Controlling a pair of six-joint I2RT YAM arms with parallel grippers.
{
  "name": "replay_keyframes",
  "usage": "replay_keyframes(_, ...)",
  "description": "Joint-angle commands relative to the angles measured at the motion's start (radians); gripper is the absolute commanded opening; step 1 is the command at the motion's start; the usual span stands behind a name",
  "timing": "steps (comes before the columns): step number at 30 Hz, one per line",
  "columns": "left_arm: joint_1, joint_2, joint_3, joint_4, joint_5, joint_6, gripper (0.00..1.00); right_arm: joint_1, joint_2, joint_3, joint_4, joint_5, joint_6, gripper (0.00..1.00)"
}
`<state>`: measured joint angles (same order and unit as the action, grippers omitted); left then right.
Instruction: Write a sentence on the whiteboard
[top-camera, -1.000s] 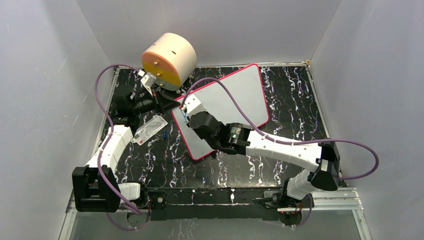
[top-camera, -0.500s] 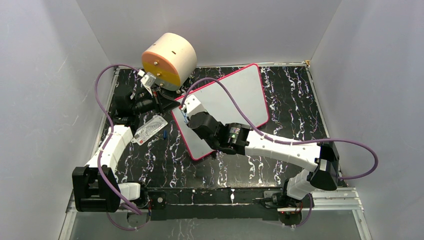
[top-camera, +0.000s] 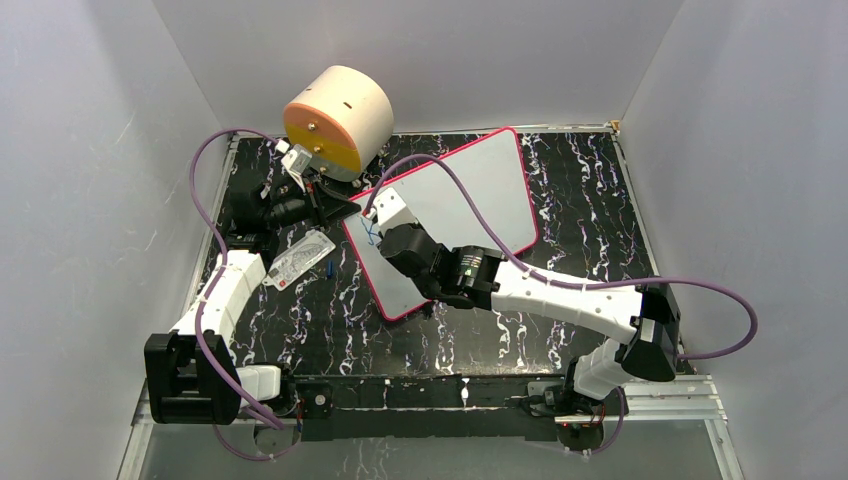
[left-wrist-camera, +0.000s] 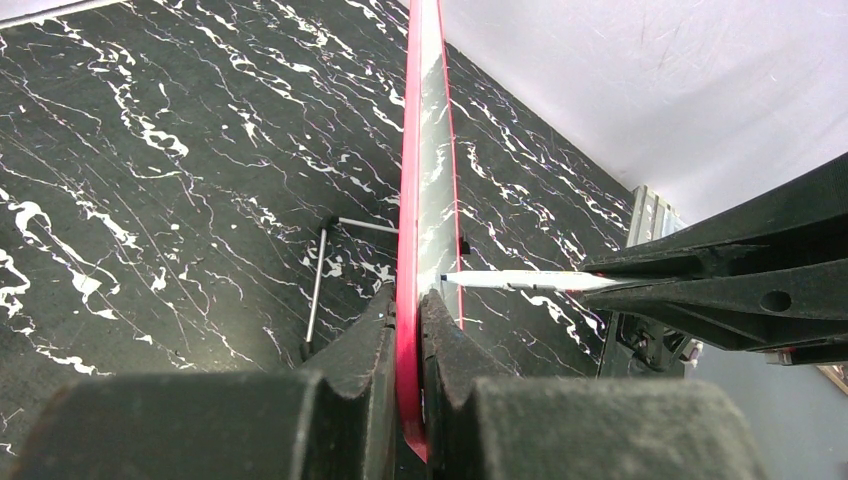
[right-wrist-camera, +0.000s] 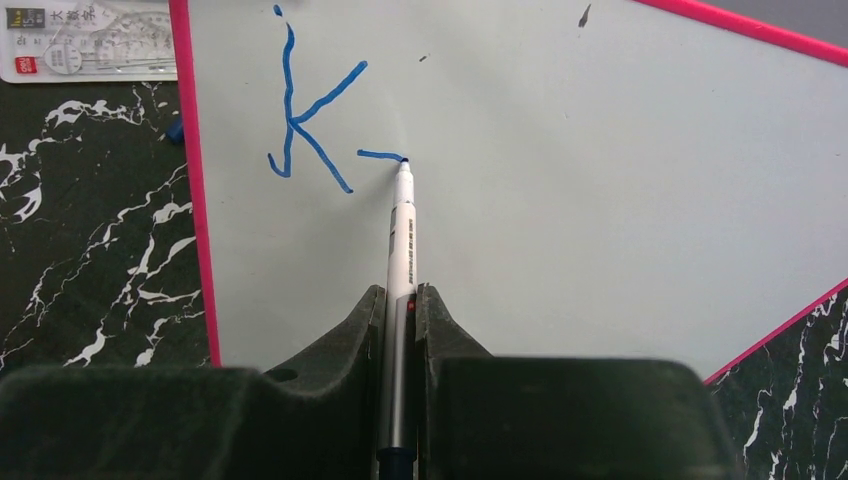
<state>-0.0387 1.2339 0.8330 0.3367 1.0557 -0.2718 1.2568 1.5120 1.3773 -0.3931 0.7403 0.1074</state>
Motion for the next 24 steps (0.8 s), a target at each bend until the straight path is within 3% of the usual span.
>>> replay_keyframes(1, -0.021, -0.014, -0.023, -0.034, 0.044, 0.101, 0.0, -0.016, -0.036, -0.008, 0.043, 0.051, 0.011, 0.0)
replay_keyframes(24, -0.021, -0.013, -0.026, -0.016, 0.053, 0.085, 0.0, -0.016, -0.047, -0.028, 0.164, 0.019, -0.046, 0.0)
